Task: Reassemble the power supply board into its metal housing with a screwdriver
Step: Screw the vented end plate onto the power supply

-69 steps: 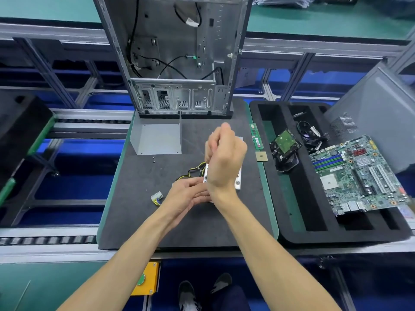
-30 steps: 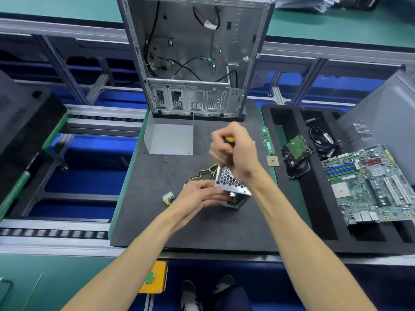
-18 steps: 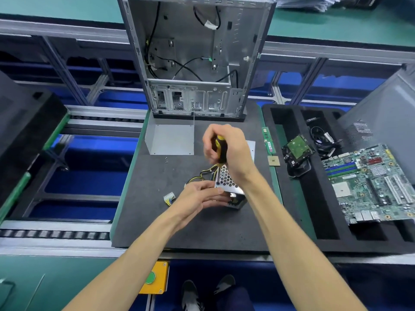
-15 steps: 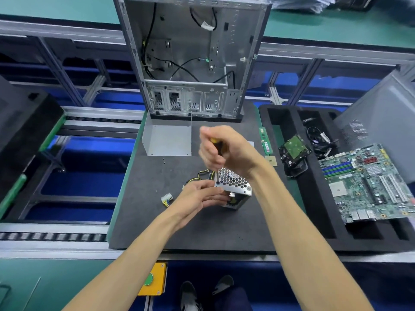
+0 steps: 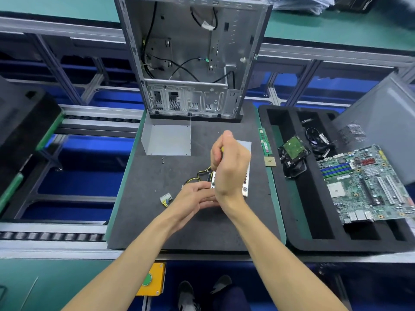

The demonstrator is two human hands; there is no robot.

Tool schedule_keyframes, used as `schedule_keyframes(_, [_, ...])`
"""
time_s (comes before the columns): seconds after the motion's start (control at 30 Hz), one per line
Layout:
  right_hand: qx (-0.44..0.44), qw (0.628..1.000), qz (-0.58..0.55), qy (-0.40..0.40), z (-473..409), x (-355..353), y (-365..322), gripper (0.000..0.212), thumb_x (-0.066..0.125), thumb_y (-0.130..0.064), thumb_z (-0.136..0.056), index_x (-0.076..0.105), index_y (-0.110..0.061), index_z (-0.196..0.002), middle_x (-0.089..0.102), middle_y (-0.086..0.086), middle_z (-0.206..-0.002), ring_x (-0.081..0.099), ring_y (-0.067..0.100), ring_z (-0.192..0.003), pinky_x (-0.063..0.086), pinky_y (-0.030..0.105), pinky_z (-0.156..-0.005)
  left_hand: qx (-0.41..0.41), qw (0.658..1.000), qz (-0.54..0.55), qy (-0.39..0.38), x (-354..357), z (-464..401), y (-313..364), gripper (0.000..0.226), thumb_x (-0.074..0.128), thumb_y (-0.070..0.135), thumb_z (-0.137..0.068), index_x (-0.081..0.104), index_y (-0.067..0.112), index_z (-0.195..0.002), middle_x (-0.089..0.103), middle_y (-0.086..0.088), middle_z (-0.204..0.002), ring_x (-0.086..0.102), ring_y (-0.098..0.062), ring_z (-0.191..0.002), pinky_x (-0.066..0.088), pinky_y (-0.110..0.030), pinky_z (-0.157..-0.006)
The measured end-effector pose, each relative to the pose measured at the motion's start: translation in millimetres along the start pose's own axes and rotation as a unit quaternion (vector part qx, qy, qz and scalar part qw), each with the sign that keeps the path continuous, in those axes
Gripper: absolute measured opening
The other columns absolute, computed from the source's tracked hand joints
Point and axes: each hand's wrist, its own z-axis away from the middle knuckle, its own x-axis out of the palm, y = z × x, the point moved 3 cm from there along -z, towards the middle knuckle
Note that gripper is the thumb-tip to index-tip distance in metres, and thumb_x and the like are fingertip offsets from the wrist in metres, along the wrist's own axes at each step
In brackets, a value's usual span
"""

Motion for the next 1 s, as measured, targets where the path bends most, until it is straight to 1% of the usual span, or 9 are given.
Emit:
schedule_keyframes(0.1, [0.009, 0.983, 0.047, -0.178, -10, 6, -7, 0.043, 0.044, -0.023, -0.099, 0.051, -0.012, -0.058, 0.043, 0.011, -0.052, 0.038, 0.015, -0.049, 0.033, 0.024, -0.050, 0.002, 1.000, 0.005, 0.001, 2, -1, 1, 0.026, 0.070, 0.015, -0.086, 0.071, -0.001, -0.106, 0.074, -0.021, -0.105, 0.072, -0.030, -0.098, 0.057, -0.033, -0.085])
schedule_keyframes(0.17, [0.072, 0.945, 0.039, -0.318, -22, 7, -14, 0.044, 0.043, -0.021, -0.101, 0.060, -0.014, -0.061, 0.047, 0.006, -0.049, 0.043, 0.018, -0.046, 0.037, 0.026, -0.049, -0.002, 1.000, -0.006, 0.002, 3, -2, 2, 0.027, 0.070, 0.016, -0.087, 0.070, -0.002, -0.107, 0.072, -0.025, -0.110, 0.070, -0.038, -0.105, 0.057, -0.039, -0.092])
schedule_keyframes(0.3, [0.183, 0.887, 0.034, -0.423, -38, 1, -16, 0.051, 0.046, -0.024, -0.096, 0.037, -0.023, -0.046, 0.023, -0.003, -0.045, 0.018, 0.016, -0.047, 0.012, 0.033, -0.050, -0.005, 1.000, -0.010, 0.005, 4, -2, 2, 0.020, 0.066, 0.008, -0.093, 0.070, -0.003, -0.109, 0.071, -0.026, -0.114, 0.069, -0.038, -0.107, 0.056, -0.040, -0.095])
schedule_keyframes(0.37, [0.186, 0.912, -0.003, -0.367, -38, 0, -12, 0.051, 0.044, -0.020, -0.093, 0.031, -0.025, -0.045, 0.018, -0.006, -0.044, 0.015, 0.013, -0.043, 0.011, 0.027, -0.047, -0.004, 1.000, -0.009, 0.010, 4, -2, 0, 0.027, 0.063, 0.006, -0.095, 0.065, -0.010, -0.116, 0.069, -0.028, -0.117, 0.069, -0.037, -0.106, 0.057, -0.039, -0.093])
schedule_keyframes(0.5, [0.095, 0.982, -0.085, -0.137, -19, -10, -1, 0.048, 0.041, -0.015, -0.091, 0.032, -0.028, -0.045, 0.023, -0.011, -0.042, 0.019, 0.009, -0.038, 0.017, 0.019, -0.046, 0.004, 1.000, -0.005, 0.001, -1, -1, -4, 0.028, 0.064, 0.010, -0.095, 0.065, -0.010, -0.114, 0.070, -0.027, -0.114, 0.069, -0.037, -0.108, 0.057, -0.037, -0.090])
schedule_keyframes(0.7, [-0.012, 0.998, -0.031, 0.060, 10, 1, 2, 0.050, 0.041, -0.028, -0.093, 0.036, -0.033, -0.043, 0.028, -0.016, -0.043, 0.023, 0.014, -0.042, 0.020, 0.027, -0.051, 0.015, 1.000, -0.007, 0.009, -1, 3, -3, 0.028, 0.073, 0.027, -0.078, 0.076, 0.007, -0.097, 0.074, -0.013, -0.095, 0.071, -0.020, -0.091, 0.056, -0.026, -0.078])
schedule_keyframes(0.77, [-0.005, 0.997, -0.015, 0.075, 7, 2, -3, 0.055, 0.043, -0.024, -0.096, 0.033, -0.032, -0.043, 0.027, -0.013, -0.043, 0.022, 0.016, -0.044, 0.020, 0.028, -0.052, 0.019, 0.999, -0.020, 0.021, 1, 5, 0, 0.028, 0.073, 0.028, -0.075, 0.076, 0.007, -0.094, 0.075, -0.010, -0.092, 0.072, -0.020, -0.088, 0.056, -0.026, -0.077])
schedule_keyframes(0.9, [0.033, 0.995, -0.078, 0.043, -12, -10, -20, 0.052, 0.044, -0.022, -0.097, 0.034, -0.028, -0.046, 0.025, -0.009, -0.043, 0.020, 0.013, -0.041, 0.019, 0.023, -0.045, 0.039, 0.987, -0.117, 0.100, 3, 9, 10, 0.041, 0.079, 0.020, -0.085, 0.065, 0.004, -0.121, 0.074, -0.016, -0.108, 0.073, -0.022, -0.096, 0.060, -0.032, -0.081])
schedule_keyframes(1.0, [0.097, 0.969, -0.227, 0.032, -22, -22, -27, 0.050, 0.041, -0.023, -0.099, 0.034, -0.024, -0.050, 0.020, -0.008, -0.045, 0.014, 0.010, -0.040, 0.015, 0.022, -0.040, 0.170, 0.947, -0.220, 0.163, -1, 25, 39, 0.038, 0.076, 0.017, -0.088, 0.062, 0.018, -0.124, 0.070, -0.001, -0.115, 0.067, -0.012, -0.105, 0.054, -0.022, -0.089])
